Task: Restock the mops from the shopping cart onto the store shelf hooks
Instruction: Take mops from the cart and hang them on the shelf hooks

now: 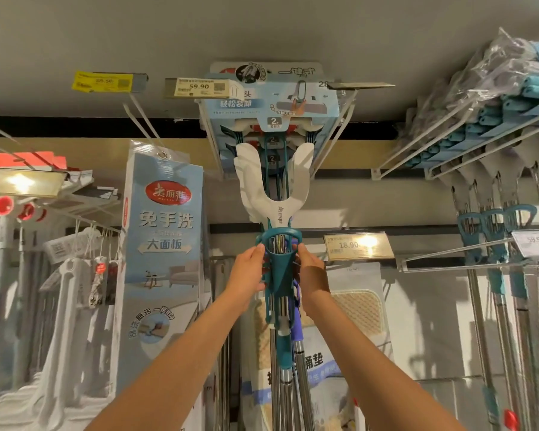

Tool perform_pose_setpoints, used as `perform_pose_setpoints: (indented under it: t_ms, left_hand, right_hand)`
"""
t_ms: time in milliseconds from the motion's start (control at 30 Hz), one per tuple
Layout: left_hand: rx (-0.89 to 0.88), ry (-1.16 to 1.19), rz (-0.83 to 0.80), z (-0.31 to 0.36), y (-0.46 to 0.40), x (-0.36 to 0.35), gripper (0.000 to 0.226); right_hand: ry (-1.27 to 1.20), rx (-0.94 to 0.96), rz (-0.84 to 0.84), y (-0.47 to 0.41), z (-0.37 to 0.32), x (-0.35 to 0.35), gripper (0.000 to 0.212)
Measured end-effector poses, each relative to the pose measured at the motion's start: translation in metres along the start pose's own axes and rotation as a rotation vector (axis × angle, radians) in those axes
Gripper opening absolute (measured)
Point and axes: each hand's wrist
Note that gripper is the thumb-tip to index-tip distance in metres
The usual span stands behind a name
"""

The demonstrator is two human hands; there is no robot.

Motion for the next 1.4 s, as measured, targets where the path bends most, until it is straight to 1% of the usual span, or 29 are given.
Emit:
perform_pose_setpoints:
  t_ms: [100,133,200,267,333,467,567,600,700,767,833,933,1067,1200,1300,1400]
  left_hand:
    - [0.006,0.02,0.024,-0.001,0.008,0.003,0.023]
    - [-0.003,0.012,0.033,-0.001,0.012,0.005,0.023]
    - [-0.035,-0.013,0.041,0.0,0.024,0.009,0.021]
    - [-0.103,-0.088,0.049,-0.003,0.036,0.014,0.018]
    - [-0.197,-0.22,0.066,-0.007,0.055,0.02,0.031]
    - [-0.277,-0.542,0.191,-0.013,0.103,0.042,0.058]
    - [-0.266,-0.763,0.204,-0.024,0.14,0.062,0.086]
    - [-0.259,-0.828,0.216,-0.028,0.151,0.068,0.09]
    - [-0.284,-1.008,0.282,-0.043,0.182,0.086,0.084]
    - [-0.275,-1.072,0.276,-0.057,0.203,0.097,0.086]
    - [-0.259,-1.123,0.257,-0.069,0.224,0.104,0.087]
    - [-0.226,-1.166,0.233,-0.08,0.254,0.112,0.089]
    - [-0.159,-1.169,0.212,-0.099,0.298,0.117,0.088]
    - [-0.003,-1.044,0.217,-0.118,0.344,0.116,0.083]
    - [0.069,-0.993,0.236,-0.124,0.383,0.115,0.08]
    - [0.182,-0.988,0.285,-0.126,0.427,0.111,0.082]
  right_hand:
    - [0.136,-0.008,0.058,0.011,0.001,0.004,0.035]
    - [0.14,0.03,0.05,0.019,0.002,0.006,0.036]
    - [0.07,0.124,-0.008,0.041,0.002,0.009,0.04]
    - [0.042,0.192,-0.061,0.064,-0.004,0.008,0.038]
    - [0.085,0.257,-0.112,0.081,-0.006,0.009,0.033]
    - [0.223,0.313,-0.178,0.119,-0.001,0.016,0.047]
    - [0.316,0.345,-0.21,0.152,0.003,0.02,0.06]
    - [0.366,0.359,-0.206,0.163,0.003,0.022,0.062]
    - [0.557,0.399,-0.203,0.196,0.008,0.029,0.058]
    - [0.657,0.403,-0.221,0.22,0.016,0.033,0.057]
    - [0.756,0.392,-0.244,0.242,0.025,0.036,0.063]
    - [0.865,0.368,-0.258,0.274,0.038,0.039,0.076]
    - [0.922,0.315,-0.27,0.314,0.053,0.046,0.077]
    - [0.87,0.242,-0.298,0.353,0.067,0.052,0.078]
    - [0.809,0.161,-0.336,0.384,0.076,0.059,0.078]
    - [0.778,0.095,-0.422,0.414,0.08,0.065,0.079]
Point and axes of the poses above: each hand's wrist, its own y-axis away from the middle knuckle, its own x-axis out of the back of the hand, z = x × y, and after that the axes turned 14 degrees about -y, right-handed
